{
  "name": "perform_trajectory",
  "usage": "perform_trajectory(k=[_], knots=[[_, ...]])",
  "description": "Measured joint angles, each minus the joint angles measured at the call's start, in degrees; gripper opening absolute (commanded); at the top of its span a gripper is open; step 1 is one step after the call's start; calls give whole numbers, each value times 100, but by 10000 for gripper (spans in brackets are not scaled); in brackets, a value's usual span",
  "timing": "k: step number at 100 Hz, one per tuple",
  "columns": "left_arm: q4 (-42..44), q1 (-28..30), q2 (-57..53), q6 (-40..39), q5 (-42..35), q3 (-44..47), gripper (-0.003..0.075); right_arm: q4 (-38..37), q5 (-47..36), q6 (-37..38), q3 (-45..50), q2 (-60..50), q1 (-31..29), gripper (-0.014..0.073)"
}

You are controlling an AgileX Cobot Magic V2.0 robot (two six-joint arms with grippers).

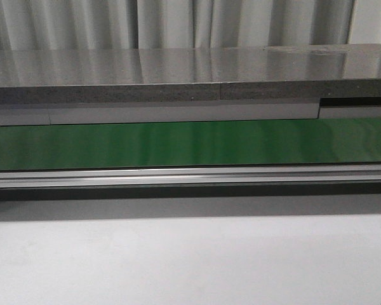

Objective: Move button from left to right
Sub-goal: 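Lower the left gripper over the yellow-capped button in the blue tray, then close the left gripper around the button's black body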

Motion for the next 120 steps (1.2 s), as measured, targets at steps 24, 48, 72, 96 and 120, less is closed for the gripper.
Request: perform_trajectory(k=[24,48,72,96,120], knots=[[14,127,576,14,26,-185,606,0,0,0,0,0,0,-68],[14,164,835,121,49,-206,606,0,0,0,0,0,0,-68],[14,188,1137,143,49,-231,606,0,0,0,0,0,0,-68],[14,232,1317,143,49,-231,604,0,0,0,0,0,0,-68],[-17,232,1570,143,49,-240,534,0,0,0,0,0,0,-68]])
